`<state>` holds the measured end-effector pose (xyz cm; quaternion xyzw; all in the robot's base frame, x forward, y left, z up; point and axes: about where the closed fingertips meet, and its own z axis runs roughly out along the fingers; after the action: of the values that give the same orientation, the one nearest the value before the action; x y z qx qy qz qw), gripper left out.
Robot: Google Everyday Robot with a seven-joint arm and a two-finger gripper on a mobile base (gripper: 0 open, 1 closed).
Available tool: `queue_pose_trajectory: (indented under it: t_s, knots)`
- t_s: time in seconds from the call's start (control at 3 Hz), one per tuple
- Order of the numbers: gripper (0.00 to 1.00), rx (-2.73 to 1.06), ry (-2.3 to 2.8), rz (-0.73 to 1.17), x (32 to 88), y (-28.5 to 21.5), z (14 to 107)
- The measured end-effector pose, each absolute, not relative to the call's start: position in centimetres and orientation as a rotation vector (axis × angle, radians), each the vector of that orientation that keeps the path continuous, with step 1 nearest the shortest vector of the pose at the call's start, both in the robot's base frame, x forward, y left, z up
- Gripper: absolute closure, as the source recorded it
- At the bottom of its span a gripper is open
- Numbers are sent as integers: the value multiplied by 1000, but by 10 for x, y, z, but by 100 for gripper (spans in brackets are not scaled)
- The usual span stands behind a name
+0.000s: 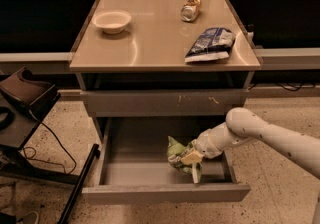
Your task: Place green jalapeno chip bag into middle drawer
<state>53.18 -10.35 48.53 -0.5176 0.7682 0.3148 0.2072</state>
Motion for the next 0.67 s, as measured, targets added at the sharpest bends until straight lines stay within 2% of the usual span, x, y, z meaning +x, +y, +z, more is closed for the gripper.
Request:
queue_pose_trajectory:
  t_s: [0.67]
  knots:
    - [100, -1302, 2180, 856, 555, -116, 431]
